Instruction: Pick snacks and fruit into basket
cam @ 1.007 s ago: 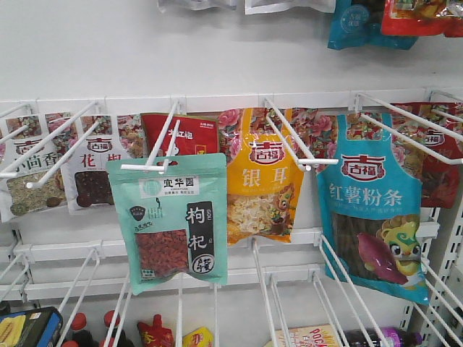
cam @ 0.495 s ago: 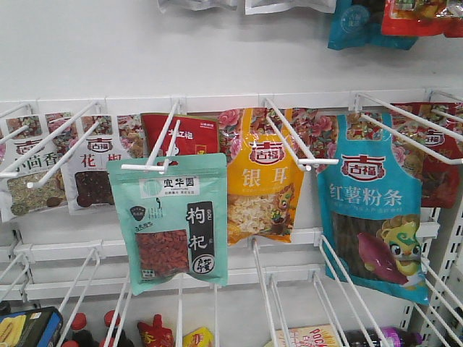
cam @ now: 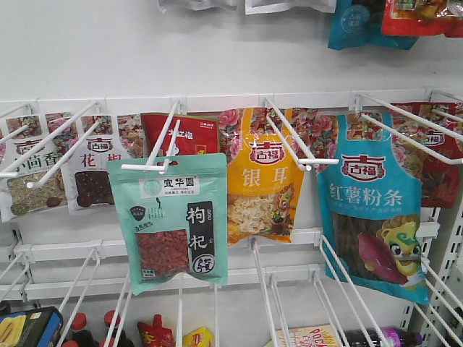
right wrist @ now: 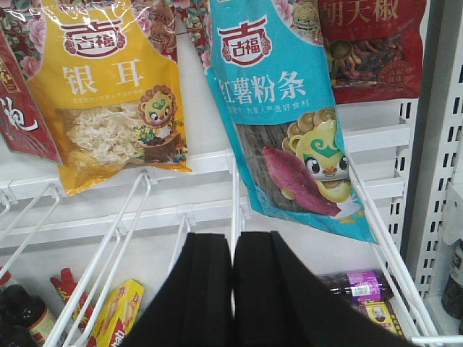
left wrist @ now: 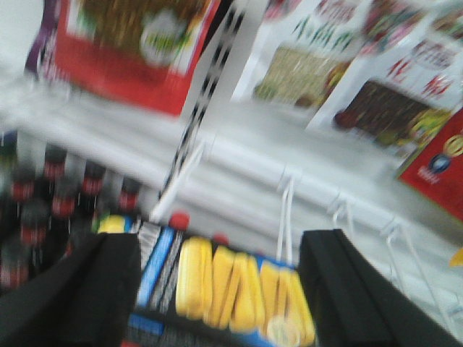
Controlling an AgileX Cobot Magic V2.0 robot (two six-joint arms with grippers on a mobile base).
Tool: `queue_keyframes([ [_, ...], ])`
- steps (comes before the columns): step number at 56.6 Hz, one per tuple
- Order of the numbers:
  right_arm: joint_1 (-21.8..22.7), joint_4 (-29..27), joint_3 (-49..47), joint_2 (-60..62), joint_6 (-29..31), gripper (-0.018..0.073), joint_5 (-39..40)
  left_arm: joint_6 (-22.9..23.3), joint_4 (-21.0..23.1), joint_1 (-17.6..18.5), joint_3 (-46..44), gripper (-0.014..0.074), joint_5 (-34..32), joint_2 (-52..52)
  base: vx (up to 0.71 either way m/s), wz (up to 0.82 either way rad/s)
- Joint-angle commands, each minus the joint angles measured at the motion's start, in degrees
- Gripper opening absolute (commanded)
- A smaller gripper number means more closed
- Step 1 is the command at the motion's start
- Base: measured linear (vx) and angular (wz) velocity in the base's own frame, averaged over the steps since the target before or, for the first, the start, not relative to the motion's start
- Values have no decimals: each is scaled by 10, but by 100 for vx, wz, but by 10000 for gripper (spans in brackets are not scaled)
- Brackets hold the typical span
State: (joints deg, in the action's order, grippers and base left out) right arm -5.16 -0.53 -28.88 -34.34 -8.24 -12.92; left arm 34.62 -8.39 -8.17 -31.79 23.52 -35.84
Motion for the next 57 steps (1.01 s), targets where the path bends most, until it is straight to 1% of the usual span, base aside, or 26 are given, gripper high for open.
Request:
queue_keyframes([
  [1,3,5,-21,-3,10,270,50,54,63,3,-18,617,21,-24,0,0],
  [2,3,5,-21,-3,10,299,50,62,80,3,-18,614,33,-29,0,0],
  [3,3,5,-21,-3,10,328,50,67,107,3,-18,610,40,-34,0,0],
  [5,3,5,-21,-3,10,387,50,67,167,3,-18,598,57,-42,0,0],
  [6,3,5,-21,-3,10,416,50,63,204,3,-18,590,64,-49,0,0],
  [8,3,5,-21,-3,10,469,50,59,246,3,-16,575,64,-57,0,0],
  [9,3,5,-21,-3,10,485,50,53,262,3,-14,567,58,-63,0,0],
  [11,3,5,-21,-3,10,537,50,37,315,3,-5,546,37,-73,0,0],
  [12,3,5,-21,-3,10,549,50,31,330,3,-1,540,31,-76,0,0],
  [14,3,5,-21,-3,10,579,50,13,376,3,14,524,10,-85,0,0],
  [18,3,5,-21,-3,10,605,49,-35,450,3,53,509,-18,-102,0,0],
  [19,3,5,-21,-3,10,606,49,-45,463,3,60,508,-22,-104,0,0],
  [22,3,5,-21,-3,10,602,49,-93,531,3,90,507,-42,-107,0,0],
  [28,3,5,-21,-3,10,594,49,-162,635,3,134,507,-88,-105,0,0],
  [33,3,5,-21,-3,13,593,47,-226,685,3,150,507,-118,-105,0,0],
  [38,3,22,-21,-3,13,593,45,-282,695,3,152,507,-113,-105,0,0],
  [44,3,36,-21,-10,12,593,44,-286,697,3,152,507,-113,-102,0,0],
  [48,3,36,-21,-14,12,593,43,-286,698,3,152,512,-131,-98,0,0],
  [52,3,35,-21,-17,12,593,43,-276,715,3,152,540,-167,-100,0,0],
  [57,3,35,-21,-18,12,593,43,-276,729,3,152,594,-192,-100,0,0],
])
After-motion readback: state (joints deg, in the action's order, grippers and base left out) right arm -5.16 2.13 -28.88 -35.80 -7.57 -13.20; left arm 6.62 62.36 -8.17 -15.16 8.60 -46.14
